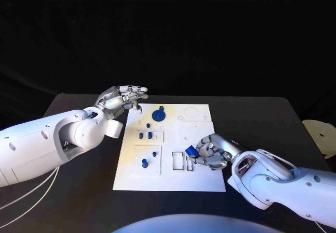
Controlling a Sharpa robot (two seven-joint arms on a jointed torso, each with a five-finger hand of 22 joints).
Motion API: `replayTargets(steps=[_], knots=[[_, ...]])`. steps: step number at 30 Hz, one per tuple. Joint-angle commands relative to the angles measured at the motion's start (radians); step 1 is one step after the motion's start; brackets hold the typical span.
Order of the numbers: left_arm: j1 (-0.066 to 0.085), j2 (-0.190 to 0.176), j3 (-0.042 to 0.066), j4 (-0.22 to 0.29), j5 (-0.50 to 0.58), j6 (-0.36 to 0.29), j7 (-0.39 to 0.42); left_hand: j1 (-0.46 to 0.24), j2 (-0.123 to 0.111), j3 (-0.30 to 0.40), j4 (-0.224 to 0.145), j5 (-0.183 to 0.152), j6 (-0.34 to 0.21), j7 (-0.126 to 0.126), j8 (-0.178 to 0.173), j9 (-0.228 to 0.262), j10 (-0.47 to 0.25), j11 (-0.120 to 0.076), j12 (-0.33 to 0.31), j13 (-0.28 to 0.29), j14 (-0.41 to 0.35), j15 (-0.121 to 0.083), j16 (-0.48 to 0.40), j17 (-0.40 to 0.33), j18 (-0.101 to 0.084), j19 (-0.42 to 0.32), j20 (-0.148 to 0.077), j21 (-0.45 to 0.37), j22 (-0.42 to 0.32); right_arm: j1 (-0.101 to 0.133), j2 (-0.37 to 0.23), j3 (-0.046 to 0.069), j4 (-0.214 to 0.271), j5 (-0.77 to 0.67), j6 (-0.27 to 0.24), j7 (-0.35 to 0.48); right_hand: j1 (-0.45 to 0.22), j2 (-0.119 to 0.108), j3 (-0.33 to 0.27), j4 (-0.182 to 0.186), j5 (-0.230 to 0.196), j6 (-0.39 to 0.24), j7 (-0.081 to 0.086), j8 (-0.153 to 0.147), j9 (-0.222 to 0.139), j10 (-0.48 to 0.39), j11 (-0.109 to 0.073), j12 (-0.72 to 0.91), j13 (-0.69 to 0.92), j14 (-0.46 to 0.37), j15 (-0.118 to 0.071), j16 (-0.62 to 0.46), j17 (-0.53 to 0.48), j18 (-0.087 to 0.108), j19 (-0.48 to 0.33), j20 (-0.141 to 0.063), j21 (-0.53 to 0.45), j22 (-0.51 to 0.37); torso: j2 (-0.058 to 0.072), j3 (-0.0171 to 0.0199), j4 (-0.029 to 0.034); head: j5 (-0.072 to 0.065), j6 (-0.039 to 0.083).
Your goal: Assemble the parts on the task board
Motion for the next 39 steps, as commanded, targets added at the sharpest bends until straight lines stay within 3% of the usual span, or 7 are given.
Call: replayTargets(steps=[1, 17, 27, 30, 34, 36, 39], knots=[[0.0, 0.002, 0.001, 0.002, -0.002, 0.018, 0.005, -0.007, 0.003, -0.001, 0.001, -0.001, -0.004, 0.003, -0.003, -0.002, -0.007, 0.001, -0.002, -0.001, -0.005, 0.003, -0.001, -0.001, 0.014, 0.001, 0.003, -0.004, -0.001, 0.001, 0.014, 0.0, -0.003, 0.048, 0.022, 0.037, -0.006, 0.012, -0.005, 0.005, 0.008, 0.021, -0.016, 0.01, 0.015, 0.007, -0.007, -0.006, 0.109, 0.076, -0.006, 0.002, 0.118, -0.017, 0.094, -0.008, -0.004, 0.256, 0.001, 0.0004, 0.0001, 0.003, -0.001], [-0.001, 0.005, 0.001, 0.002, -0.003, 0.022, 0.004, -0.008, 0.004, -0.001, 0.002, -0.001, -0.005, 0.003, -0.003, -0.002, -0.008, 0.001, -0.002, -0.001, -0.004, 0.004, 0.0, -0.002, 0.014, 0.002, 0.003, -0.004, -0.002, 0.004, 0.103, 0.0, -0.061, 0.054, 0.151, 0.034, -0.094, 0.031, -0.024, 0.006, -0.009, 0.041, -0.024, 0.028, 0.033, 0.013, -0.014, -0.006, 0.115, 0.076, -0.011, 0.001, 0.12, -0.016, 0.093, -0.011, -0.006, 0.255, 0.001, -0.001, 0.0023, 0.01, -0.003], [-0.001, 0.005, 0.0, 0.003, -0.006, 0.021, 0.004, -0.009, 0.004, -0.001, 0.002, -0.001, -0.006, 0.004, -0.004, -0.002, -0.009, 0.002, -0.002, -0.001, -0.004, 0.004, 0.001, -0.001, 0.014, 0.003, 0.003, -0.004, -0.002, 0.004, 0.123, 0.0, -0.083, 0.011, 0.164, 0.019, -0.127, 0.029, -0.038, 0.006, -0.01, 0.05, -0.031, 0.042, 0.048, -0.005, -0.02, -0.041, 0.08, 0.076, -0.016, 0.0, 0.119, -0.016, 0.092, -0.015, -0.008, 0.255, 0.002, 0.0002, 0.0004, 0.015, -0.004], [-0.001, 0.004, 0.0, 0.004, -0.012, 0.021, 0.004, -0.013, 0.005, -0.002, 0.005, -0.001, -0.007, 0.004, -0.004, -0.003, -0.01, 0.002, -0.002, -0.001, -0.003, 0.005, 0.002, -0.001, 0.014, 0.004, 0.004, -0.005, -0.002, 0.004, 0.125, 0.0, -0.085, -0.012, 0.161, 0.011, -0.143, 0.025, -0.053, 0.005, 0.024, 0.057, -0.037, 0.057, 0.061, 0.005, -0.025, -0.03, 0.094, 0.075, -0.021, -0.002, 0.115, -0.015, 0.09, -0.019, -0.012, 0.253, 0.002, 0.0003, 0.0003, 0.015, -0.004], [-0.001, 0.004, 0.0, 0.004, -0.016, 0.021, 0.004, -0.015, 0.006, -0.003, 0.007, -0.001, -0.008, 0.005, -0.004, -0.003, -0.011, 0.002, -0.001, -0.001, -0.003, 0.005, 0.003, -0.001, 0.014, 0.004, 0.004, -0.005, -0.002, 0.004, 0.128, 0.0, -0.088, -0.029, 0.16, 0.003, -0.154, 0.025, -0.061, 0.006, 0.025, 0.061, -0.04, 0.065, 0.068, 0.005, -0.028, -0.031, 0.094, 0.075, -0.023, -0.002, 0.114, -0.014, 0.089, -0.021, -0.014, 0.253, 0.001, 0.0002, 0.0004, 0.015, -0.003], [-0.001, 0.004, 0.0, 0.004, -0.017, 0.021, 0.004, -0.015, 0.006, -0.003, 0.007, -0.001, -0.008, 0.005, -0.004, -0.003, -0.011, 0.002, -0.001, -0.001, -0.003, 0.005, 0.003, -0.001, 0.014, 0.004, 0.004, -0.005, -0.002, 0.004, 0.129, 0.0, -0.089, -0.034, 0.16, 0.0, -0.159, 0.025, -0.065, 0.007, 0.022, 0.061, -0.041, 0.067, 0.069, 0.005, -0.028, -0.032, 0.094, 0.075, -0.024, -0.003, 0.113, -0.014, 0.09, -0.022, -0.014, 0.253, 0.001, 0.0001, 0.0002, 0.015, -0.003], [-0.001, 0.003, 0.0, 0.004, -0.017, 0.021, 0.005, -0.015, 0.006, -0.003, 0.007, -0.001, -0.008, 0.005, -0.004, -0.003, -0.011, 0.002, -0.001, -0.001, -0.003, 0.005, 0.003, -0.001, 0.014, 0.004, 0.004, -0.005, -0.002, 0.004, 0.13, 0.0, -0.09, -0.041, 0.158, -0.004, -0.205, 0.038, -0.092, 0.007, -0.05, 0.059, -0.045, 0.078, 0.081, 0.006, -0.031, -0.033, 0.095, 0.075, -0.027, -0.004, 0.113, -0.014, 0.089, -0.025, -0.016, 0.252, 0.001, -0.0001, 0.0, 0.015, -0.003]])
